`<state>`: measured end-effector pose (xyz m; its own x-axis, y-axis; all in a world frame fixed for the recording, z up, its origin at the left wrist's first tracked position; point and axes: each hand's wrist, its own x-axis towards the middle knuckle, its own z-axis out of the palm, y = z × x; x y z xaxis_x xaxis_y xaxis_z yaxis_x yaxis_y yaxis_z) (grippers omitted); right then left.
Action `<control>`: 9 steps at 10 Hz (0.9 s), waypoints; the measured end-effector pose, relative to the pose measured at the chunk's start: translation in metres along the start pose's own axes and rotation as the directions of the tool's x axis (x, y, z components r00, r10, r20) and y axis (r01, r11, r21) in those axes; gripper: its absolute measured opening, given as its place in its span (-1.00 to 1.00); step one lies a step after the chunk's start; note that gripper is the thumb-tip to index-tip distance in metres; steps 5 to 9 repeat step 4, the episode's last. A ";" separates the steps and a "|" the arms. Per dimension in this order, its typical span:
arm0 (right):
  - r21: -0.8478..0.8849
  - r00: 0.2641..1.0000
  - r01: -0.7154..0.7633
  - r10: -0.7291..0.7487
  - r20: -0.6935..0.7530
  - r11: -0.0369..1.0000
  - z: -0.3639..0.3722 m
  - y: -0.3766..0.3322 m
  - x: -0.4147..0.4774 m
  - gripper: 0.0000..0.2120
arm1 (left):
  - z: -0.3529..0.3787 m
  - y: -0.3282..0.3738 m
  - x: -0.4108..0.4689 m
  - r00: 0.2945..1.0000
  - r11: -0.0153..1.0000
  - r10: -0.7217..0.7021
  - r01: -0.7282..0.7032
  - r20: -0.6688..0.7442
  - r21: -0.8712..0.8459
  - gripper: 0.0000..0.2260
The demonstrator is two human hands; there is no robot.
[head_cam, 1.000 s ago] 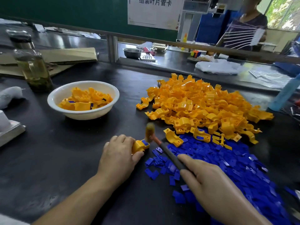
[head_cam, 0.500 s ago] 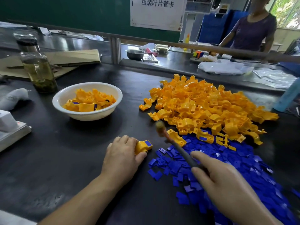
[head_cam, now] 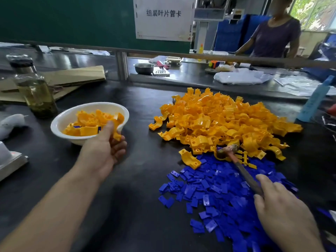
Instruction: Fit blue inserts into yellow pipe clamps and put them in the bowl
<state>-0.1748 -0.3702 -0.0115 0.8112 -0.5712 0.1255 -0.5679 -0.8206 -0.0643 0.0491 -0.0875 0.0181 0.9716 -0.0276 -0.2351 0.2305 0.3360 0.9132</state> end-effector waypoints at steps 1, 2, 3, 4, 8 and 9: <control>-0.076 1.000 0.026 -0.027 -0.016 0.997 0.003 -0.008 -0.002 -0.48 | 0.004 0.038 0.026 0.995 0.975 -0.100 0.098 0.002 -0.200 -0.58; -0.063 0.997 0.048 -0.052 -0.049 0.997 0.001 -0.010 -0.003 -0.51 | 0.004 0.058 0.045 0.994 0.933 -0.107 0.110 0.026 -0.344 -0.33; -0.063 0.994 0.074 -0.079 -0.077 0.995 0.002 -0.009 -0.004 -0.54 | -0.005 0.062 0.055 0.999 0.939 -0.038 0.046 0.030 -0.342 -0.19; -0.104 0.992 0.071 -0.082 -0.097 0.992 0.000 -0.008 -0.004 -0.56 | -0.010 0.041 0.044 0.998 0.986 -0.023 0.032 0.053 -0.166 -0.32; -0.104 0.992 0.071 -0.082 -0.097 0.992 0.000 -0.008 -0.004 -0.56 | -0.010 0.041 0.044 0.998 0.986 -0.023 0.032 0.053 -0.166 -0.32; -0.104 0.992 0.071 -0.082 -0.097 0.992 0.000 -0.008 -0.004 -0.56 | -0.010 0.041 0.044 0.998 0.986 -0.023 0.032 0.053 -0.166 -0.32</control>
